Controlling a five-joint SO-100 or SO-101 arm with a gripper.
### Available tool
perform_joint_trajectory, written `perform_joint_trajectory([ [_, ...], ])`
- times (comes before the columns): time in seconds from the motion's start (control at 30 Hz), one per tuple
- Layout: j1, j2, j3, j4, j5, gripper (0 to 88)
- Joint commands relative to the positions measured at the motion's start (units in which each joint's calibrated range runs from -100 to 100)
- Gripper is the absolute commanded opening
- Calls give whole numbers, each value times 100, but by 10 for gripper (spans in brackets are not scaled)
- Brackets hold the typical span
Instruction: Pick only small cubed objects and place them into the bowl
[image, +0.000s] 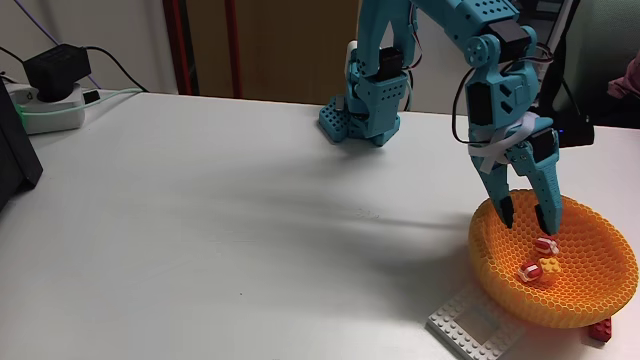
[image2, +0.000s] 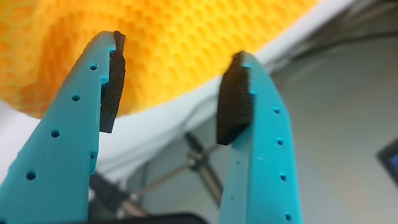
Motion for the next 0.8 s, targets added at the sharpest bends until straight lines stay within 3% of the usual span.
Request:
perform_joint_trajectory([
  [0.0, 83, -423, -441, 252, -24, 305],
  [0.07, 222, -689, -672, 443, -15, 240],
  [0.2, 847, -1418, -1269, 1208, -288, 0],
  [0.37, 2189, -2620, -653, 1911, -278, 0],
  [0.53, 3577, -3653, 1042, 1494, -176, 0],
  [0.77, 4239, -5348, 3391, 738, -63, 0],
])
